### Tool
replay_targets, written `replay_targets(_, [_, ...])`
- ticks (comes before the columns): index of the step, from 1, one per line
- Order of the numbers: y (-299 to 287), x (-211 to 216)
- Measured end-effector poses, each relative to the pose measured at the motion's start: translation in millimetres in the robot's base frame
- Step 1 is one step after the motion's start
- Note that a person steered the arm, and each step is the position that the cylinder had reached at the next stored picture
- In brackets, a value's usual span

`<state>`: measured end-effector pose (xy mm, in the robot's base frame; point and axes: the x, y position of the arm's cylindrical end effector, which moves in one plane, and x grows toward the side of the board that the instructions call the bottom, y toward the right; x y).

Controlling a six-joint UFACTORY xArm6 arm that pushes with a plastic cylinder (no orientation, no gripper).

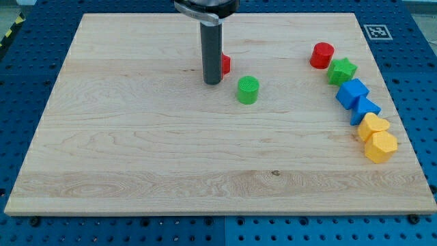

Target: Move red star to the top of the red circle

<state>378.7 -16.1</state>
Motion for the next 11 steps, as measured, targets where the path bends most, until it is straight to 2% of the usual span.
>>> replay_targets(3, [0,-85])
replay_targets(5, [33,-152])
replay_targets(6, [40,-155])
replay_targets(8, [-9,-140])
replay_targets(9, [-2,-126])
replay_targets(11, [61,-125])
